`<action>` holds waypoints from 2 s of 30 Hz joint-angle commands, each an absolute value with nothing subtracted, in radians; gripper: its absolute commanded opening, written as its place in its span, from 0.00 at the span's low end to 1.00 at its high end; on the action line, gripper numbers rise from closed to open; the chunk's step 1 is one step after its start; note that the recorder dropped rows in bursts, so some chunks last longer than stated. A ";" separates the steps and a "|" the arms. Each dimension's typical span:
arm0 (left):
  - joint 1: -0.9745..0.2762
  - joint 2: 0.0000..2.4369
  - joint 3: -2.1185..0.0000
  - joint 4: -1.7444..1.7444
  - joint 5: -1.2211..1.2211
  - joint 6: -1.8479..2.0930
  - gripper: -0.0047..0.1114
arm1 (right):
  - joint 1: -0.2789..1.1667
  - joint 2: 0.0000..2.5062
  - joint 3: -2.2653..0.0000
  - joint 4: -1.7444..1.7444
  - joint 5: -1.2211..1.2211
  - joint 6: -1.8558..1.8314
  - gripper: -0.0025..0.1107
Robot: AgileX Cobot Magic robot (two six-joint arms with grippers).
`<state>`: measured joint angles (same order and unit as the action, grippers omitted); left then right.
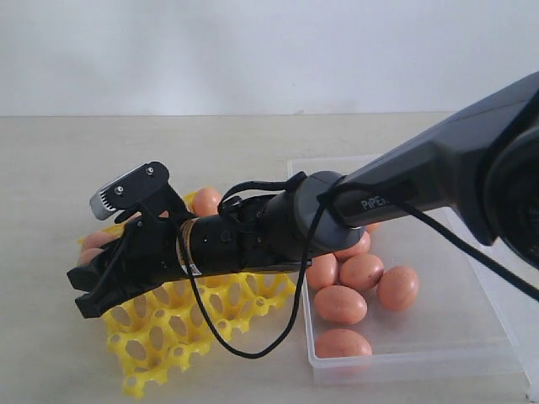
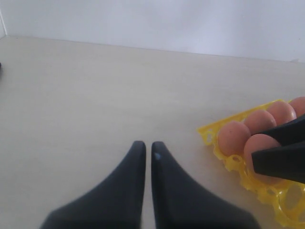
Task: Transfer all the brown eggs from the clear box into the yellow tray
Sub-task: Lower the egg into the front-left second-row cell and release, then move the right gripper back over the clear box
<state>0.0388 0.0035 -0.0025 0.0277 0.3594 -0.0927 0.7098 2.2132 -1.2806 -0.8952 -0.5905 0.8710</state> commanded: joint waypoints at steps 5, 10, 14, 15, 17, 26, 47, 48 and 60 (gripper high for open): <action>0.042 0.000 0.000 0.026 0.355 -0.088 0.08 | 0.708 2.212 -1.280 -0.900 -0.490 0.854 0.03; 0.042 0.000 0.000 0.026 0.355 -0.088 0.08 | 0.708 2.212 -1.280 -0.902 -0.498 0.845 0.26; 0.042 0.000 0.000 0.026 0.355 -0.088 0.08 | 0.708 2.212 -1.280 -0.902 -0.513 0.846 0.35; 0.042 0.000 0.000 0.026 0.355 -0.088 0.08 | 0.708 2.212 -1.280 -0.902 -0.521 0.846 0.35; 0.042 0.000 0.000 0.026 0.355 -0.088 0.08 | 0.708 2.212 -1.280 -0.902 -0.530 0.846 0.35; 0.042 0.000 0.000 0.026 0.355 -0.088 0.08 | 0.708 2.212 -1.280 -0.902 -0.569 0.846 0.48; 0.042 0.000 0.000 0.026 0.355 -0.088 0.08 | 0.708 1.788 -1.280 -0.971 0.199 1.010 0.02; 0.042 0.000 0.000 0.026 0.355 -0.088 0.08 | 0.708 1.746 -1.280 -0.969 0.348 0.965 0.02; 0.042 0.000 0.000 0.026 0.355 -0.088 0.08 | 0.707 1.649 -1.280 -0.694 1.221 0.403 0.02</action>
